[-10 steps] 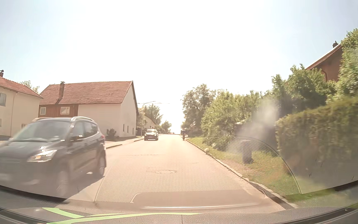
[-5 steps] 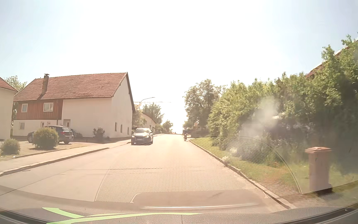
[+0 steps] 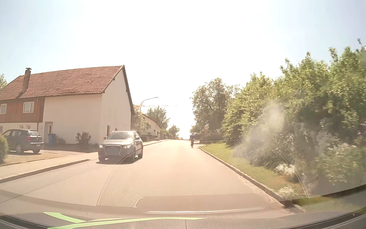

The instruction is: Follow the waypoints while adhering to traffic rules and regulations

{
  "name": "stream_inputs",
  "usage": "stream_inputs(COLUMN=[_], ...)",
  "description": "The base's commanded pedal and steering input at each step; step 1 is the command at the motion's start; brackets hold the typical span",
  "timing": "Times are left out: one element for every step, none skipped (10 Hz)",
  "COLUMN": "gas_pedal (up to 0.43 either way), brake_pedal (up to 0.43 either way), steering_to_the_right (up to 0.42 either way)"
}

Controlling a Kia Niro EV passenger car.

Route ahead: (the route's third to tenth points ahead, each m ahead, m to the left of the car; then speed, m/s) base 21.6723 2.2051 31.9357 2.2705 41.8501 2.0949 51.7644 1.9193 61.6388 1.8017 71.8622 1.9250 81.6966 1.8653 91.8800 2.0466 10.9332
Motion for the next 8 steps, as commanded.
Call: stream_inputs(gas_pedal=[0.157, 0.157, 0.157, 0.157, 0.157, 0.157, 0.157, 0.157], brake_pedal=[0.000, 0.000, 0.000, 0.000, 0.000, 0.000, 0.000, 0.000], steering_to_the_right=[-0.010, -0.011, -0.014, -0.017, -0.019, -0.019, -0.019, -0.020])
